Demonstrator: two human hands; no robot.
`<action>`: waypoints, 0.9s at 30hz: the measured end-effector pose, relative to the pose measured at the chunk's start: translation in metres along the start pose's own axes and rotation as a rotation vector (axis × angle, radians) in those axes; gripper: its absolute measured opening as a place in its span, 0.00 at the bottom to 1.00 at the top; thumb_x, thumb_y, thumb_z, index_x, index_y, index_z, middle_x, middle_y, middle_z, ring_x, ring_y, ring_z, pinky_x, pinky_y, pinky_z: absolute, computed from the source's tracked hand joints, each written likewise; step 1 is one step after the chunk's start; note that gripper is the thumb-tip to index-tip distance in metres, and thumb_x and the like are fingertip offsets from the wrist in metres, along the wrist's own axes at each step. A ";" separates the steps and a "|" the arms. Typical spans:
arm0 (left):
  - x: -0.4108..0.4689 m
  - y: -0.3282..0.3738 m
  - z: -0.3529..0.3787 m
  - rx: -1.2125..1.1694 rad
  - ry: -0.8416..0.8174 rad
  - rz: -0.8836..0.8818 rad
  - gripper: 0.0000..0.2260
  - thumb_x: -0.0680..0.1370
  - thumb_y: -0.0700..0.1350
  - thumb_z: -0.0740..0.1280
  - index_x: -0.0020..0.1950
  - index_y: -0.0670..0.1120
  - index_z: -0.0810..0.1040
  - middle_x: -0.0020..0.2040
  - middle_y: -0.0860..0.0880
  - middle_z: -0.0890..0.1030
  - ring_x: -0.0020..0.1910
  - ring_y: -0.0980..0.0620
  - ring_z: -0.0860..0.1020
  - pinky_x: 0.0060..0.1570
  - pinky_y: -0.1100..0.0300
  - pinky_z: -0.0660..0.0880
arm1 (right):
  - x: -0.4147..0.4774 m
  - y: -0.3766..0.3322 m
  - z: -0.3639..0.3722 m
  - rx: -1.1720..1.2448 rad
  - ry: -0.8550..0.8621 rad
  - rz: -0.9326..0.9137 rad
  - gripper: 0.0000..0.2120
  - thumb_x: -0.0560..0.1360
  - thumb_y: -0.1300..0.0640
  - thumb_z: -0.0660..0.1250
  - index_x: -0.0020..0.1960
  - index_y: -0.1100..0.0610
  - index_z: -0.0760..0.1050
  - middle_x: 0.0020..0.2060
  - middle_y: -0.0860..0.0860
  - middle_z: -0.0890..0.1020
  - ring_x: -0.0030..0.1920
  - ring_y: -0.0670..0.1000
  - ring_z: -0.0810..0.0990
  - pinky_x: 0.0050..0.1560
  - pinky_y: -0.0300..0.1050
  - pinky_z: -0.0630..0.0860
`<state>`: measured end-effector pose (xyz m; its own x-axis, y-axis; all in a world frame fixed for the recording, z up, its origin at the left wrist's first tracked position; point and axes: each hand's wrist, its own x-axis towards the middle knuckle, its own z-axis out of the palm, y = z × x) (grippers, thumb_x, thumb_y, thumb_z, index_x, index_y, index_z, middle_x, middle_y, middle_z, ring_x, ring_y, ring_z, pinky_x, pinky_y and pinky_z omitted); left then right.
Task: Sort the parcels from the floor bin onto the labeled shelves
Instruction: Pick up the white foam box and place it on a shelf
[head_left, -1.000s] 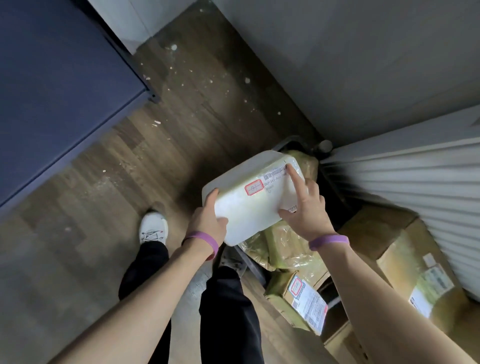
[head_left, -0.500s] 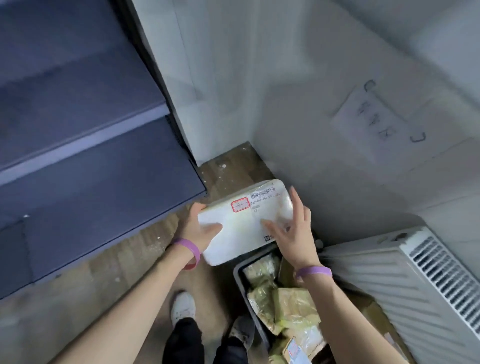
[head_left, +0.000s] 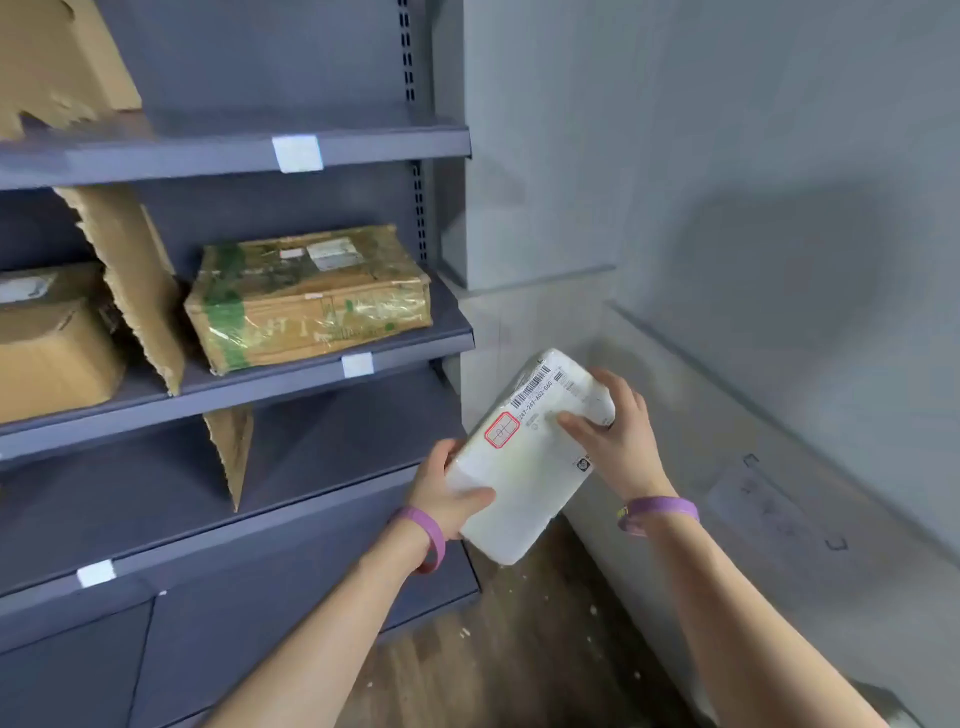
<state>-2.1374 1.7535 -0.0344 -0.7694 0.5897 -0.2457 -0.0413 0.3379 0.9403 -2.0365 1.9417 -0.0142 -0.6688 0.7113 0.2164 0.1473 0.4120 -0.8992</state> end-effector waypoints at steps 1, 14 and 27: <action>-0.001 0.008 -0.007 -0.014 -0.026 0.020 0.20 0.69 0.40 0.71 0.56 0.56 0.72 0.52 0.52 0.80 0.51 0.49 0.80 0.44 0.44 0.81 | 0.007 -0.013 0.000 -0.024 -0.014 -0.025 0.25 0.72 0.54 0.73 0.66 0.44 0.69 0.62 0.50 0.70 0.51 0.28 0.67 0.40 0.23 0.70; -0.004 0.061 -0.043 -0.113 -0.144 0.070 0.26 0.73 0.37 0.71 0.65 0.57 0.70 0.58 0.49 0.79 0.56 0.46 0.79 0.48 0.41 0.79 | 0.043 -0.091 -0.001 -0.085 0.068 -0.108 0.25 0.70 0.55 0.74 0.65 0.44 0.71 0.60 0.47 0.74 0.45 0.40 0.73 0.36 0.29 0.68; 0.003 0.093 -0.080 0.156 0.373 0.385 0.27 0.70 0.36 0.67 0.67 0.55 0.71 0.64 0.50 0.71 0.60 0.48 0.73 0.61 0.52 0.71 | 0.028 -0.091 0.011 0.041 0.027 -0.179 0.30 0.69 0.49 0.76 0.65 0.49 0.64 0.61 0.45 0.69 0.55 0.36 0.71 0.52 0.40 0.70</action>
<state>-2.1948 1.7277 0.0710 -0.8849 0.4020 0.2352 0.3603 0.2709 0.8927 -2.0764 1.9173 0.0697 -0.6620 0.6439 0.3836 -0.0024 0.5099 -0.8602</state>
